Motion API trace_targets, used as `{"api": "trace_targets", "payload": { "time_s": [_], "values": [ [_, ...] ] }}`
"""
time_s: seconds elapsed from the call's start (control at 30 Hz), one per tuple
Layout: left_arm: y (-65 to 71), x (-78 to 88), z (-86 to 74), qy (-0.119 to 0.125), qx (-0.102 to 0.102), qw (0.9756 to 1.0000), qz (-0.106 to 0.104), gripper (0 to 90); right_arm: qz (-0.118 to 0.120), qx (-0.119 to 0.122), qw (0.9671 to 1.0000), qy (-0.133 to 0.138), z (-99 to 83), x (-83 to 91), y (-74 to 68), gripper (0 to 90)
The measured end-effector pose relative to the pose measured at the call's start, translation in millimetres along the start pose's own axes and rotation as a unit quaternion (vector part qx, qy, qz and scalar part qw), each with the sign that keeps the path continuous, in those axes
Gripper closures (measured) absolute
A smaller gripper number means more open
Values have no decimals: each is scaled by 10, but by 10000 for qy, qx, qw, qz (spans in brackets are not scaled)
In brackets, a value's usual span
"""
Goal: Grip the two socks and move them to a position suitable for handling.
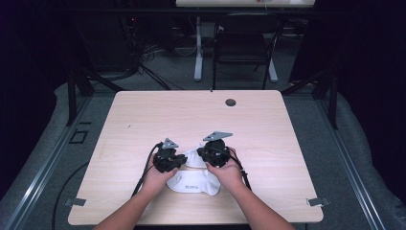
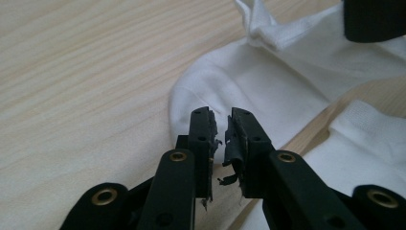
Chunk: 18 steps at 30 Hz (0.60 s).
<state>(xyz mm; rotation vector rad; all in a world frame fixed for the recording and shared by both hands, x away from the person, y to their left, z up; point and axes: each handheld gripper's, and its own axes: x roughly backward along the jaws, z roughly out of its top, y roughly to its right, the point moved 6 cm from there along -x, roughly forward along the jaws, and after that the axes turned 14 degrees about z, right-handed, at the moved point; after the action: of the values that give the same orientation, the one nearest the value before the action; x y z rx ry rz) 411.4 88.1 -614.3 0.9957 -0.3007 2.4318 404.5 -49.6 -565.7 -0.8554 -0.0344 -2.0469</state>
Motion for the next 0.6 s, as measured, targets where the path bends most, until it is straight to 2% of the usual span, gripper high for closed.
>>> {"api": "trace_targets", "payload": {
  "time_s": [0.03, 0.1, 0.23, 0.5, 0.6],
  "values": [
    [11, -16, -2, -25, 22, 10000, 11, 821, 8, 1, 10000, 15, 1, 3, 2, 883],
    [8, -42, -11, -98, -76, 9999, 75, 849, -3, -21, 10000, 17, -4, 13, 6, 883],
    [-9, -59, -20, -112, -57, 9998, 124, 888, -2, -37, 10000, 42, -15, 37, 27, 883],
    [-77, -27, -45, -183, -63, 9995, 263, 897, -26, -88, 9999, 145, -59, 137, 98, 883],
    [-112, -11, -67, -160, 14, 9994, 295, 897, -85, -133, 9998, 158, -99, 182, 152, 883]
  ]
}}
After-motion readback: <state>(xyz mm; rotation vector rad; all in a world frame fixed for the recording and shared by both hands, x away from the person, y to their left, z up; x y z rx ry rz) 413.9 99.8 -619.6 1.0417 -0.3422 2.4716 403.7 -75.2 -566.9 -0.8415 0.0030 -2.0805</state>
